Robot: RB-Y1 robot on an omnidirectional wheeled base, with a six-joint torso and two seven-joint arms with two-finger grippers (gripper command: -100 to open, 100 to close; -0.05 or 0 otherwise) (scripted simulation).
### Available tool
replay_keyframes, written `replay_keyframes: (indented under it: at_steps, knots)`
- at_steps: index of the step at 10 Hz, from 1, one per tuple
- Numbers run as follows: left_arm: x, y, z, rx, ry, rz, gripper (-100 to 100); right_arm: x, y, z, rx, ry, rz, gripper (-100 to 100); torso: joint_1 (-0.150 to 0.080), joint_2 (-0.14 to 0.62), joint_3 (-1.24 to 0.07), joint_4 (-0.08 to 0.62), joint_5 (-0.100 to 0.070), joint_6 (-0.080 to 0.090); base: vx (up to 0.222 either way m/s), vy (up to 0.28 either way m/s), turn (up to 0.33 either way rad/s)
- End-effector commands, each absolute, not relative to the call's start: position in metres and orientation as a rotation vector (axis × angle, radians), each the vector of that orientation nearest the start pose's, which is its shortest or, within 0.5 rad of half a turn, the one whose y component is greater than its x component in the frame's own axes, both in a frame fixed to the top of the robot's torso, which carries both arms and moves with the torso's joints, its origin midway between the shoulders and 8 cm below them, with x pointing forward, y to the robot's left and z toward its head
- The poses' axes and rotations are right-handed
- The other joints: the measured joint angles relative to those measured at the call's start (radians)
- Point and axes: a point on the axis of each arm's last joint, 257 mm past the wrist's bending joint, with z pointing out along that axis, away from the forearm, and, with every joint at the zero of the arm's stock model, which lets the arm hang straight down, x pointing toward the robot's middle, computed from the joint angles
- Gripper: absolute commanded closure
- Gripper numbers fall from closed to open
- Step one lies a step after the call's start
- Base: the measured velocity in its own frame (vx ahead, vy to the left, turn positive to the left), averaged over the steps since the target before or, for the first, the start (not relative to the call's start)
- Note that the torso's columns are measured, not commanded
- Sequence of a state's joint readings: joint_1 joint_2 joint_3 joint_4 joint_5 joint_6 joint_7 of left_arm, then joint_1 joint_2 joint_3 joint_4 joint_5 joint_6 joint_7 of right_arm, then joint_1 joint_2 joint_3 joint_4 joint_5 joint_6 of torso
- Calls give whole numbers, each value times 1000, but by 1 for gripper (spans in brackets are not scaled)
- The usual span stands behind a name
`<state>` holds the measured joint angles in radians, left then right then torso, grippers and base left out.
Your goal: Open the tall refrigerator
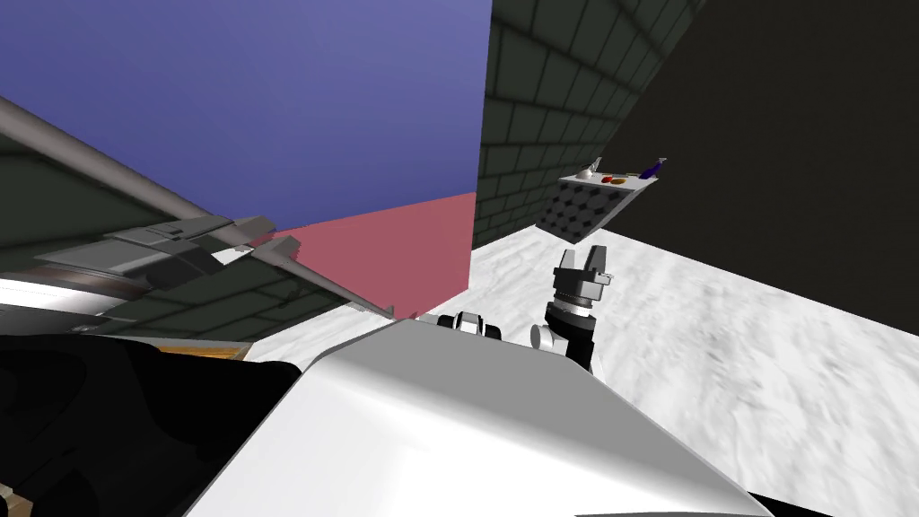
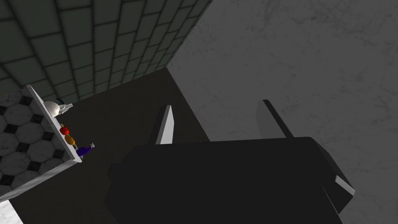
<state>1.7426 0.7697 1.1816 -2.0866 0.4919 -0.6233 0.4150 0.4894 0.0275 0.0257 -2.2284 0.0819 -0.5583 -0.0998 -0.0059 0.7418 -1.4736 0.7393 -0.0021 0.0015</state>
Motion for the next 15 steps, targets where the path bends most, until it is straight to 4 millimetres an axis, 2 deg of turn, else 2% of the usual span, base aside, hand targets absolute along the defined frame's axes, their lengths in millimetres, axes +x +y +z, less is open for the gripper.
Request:
replay_keyframes:
  at_steps: [1,3,6,7,9,10,11,15]
  knots:
    - [180,599,87,-777,1430,-466,-100,347,-262,16,653,604,1380,0,3,-4,-2,-1,1,-2,-84,-63,-121]
    - [183,613,87,-792,1421,-450,-100,347,-262,16,653,605,1380,0,7,-6,-4,-2,3,-1,-85,-61,-138]
    - [194,651,88,-833,1392,-411,-100,347,-262,16,653,604,1380,0,6,-3,-2,-2,3,0,-105,-71,-197]
    - [194,655,88,-835,1391,-403,-100,347,-262,16,653,604,1380,0,5,-4,-2,-2,3,0,-92,-70,-64]
    - [203,678,90,-858,1373,-379,-100,347,-262,16,653,605,1380,0,7,-7,-4,-2,2,-1,-79,-69,-179]
    - [198,675,91,-853,1376,-381,-100,347,-262,16,653,605,1380,0,6,-8,-5,-3,3,2,-44,-32,-52]
    - [197,668,89,-848,1380,-387,100,347,-262,15,653,605,1379,0,7,-9,-6,-3,3,0,17,20,172]
    - [181,619,88,-797,1418,-439,100,347,-262,15,653,605,1379,0,11,-2,-2,0,4,-4,126,84,210]
